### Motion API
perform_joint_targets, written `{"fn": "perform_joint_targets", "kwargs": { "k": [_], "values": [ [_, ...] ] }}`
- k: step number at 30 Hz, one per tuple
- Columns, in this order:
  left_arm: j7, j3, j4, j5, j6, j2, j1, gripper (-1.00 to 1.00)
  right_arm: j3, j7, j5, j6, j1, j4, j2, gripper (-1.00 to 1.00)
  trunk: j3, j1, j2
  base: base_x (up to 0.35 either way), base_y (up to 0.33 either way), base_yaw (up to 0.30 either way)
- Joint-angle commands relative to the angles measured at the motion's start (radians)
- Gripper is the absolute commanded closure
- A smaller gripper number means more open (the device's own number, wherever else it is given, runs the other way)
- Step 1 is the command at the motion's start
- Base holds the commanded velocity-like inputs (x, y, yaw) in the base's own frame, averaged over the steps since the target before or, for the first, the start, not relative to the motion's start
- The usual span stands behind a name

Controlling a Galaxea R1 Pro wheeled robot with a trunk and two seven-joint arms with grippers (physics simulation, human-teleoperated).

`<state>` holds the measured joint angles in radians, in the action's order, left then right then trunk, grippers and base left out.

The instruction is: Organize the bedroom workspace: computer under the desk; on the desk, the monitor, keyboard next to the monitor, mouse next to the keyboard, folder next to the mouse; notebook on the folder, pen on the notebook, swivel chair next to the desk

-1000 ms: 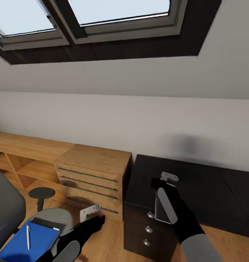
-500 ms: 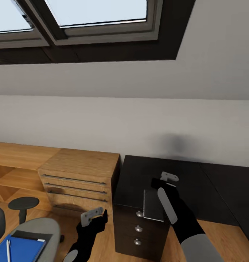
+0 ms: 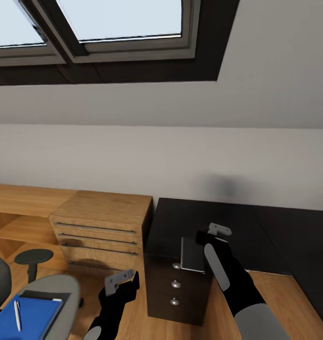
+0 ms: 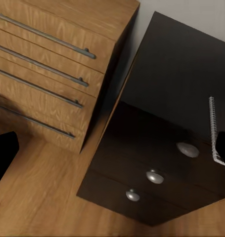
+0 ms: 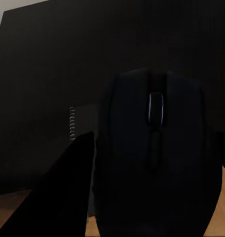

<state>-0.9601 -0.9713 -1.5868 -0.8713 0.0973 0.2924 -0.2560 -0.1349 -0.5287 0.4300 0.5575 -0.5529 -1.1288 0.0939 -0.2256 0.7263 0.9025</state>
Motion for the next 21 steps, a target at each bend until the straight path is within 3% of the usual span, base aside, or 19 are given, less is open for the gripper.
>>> {"fn": "perform_joint_targets", "kwargs": {
  "k": [1,6,7,11,12,17,21],
  "values": [
    [-0.003,-0.003,-0.001,-0.009,0.01,0.001,-0.002,-1.0,-0.002,-0.008,0.011,0.001,-0.001,-0.001,0.0,1.0,-0.001,0.0,0.001,-0.334,0.0,0.0],
    [-0.003,0.001,0.038,-0.014,0.01,0.0,-0.002,-1.0,-0.002,-0.008,0.01,0.001,-0.001,-0.001,-0.001,1.0,-0.001,0.0,0.001,-0.246,0.0,0.0],
    [-0.003,-0.001,0.075,-0.049,0.01,0.0,-0.002,-1.0,-0.002,-0.008,0.01,0.001,-0.001,-0.003,0.0,1.0,-0.001,0.0,0.001,-0.023,0.0,0.0],
    [0.0,-0.006,0.202,-0.117,0.011,-0.002,-0.002,-1.0,-0.002,-0.008,0.01,0.001,-0.001,-0.003,-0.001,1.0,-0.001,0.0,0.001,-0.009,0.0,0.0],
    [0.001,-0.009,0.271,-0.143,0.011,-0.004,-0.002,-1.0,-0.002,-0.008,0.01,0.001,-0.001,-0.003,-0.001,1.0,-0.001,0.0,0.001,-0.003,0.0,-0.039],
    [0.022,-0.036,0.452,-0.169,0.012,-0.029,-0.002,-1.0,-0.002,-0.008,0.011,0.001,-0.001,-0.003,0.0,1.0,0.002,0.0,0.001,-0.001,0.0,-0.145],
    [0.089,-0.041,0.599,-0.173,0.02,-0.064,-0.002,-1.0,-0.001,-0.008,0.012,0.0,0.001,-0.016,-0.001,1.0,0.006,0.0,0.001,0.0,0.0,-0.201]
  ]
}}
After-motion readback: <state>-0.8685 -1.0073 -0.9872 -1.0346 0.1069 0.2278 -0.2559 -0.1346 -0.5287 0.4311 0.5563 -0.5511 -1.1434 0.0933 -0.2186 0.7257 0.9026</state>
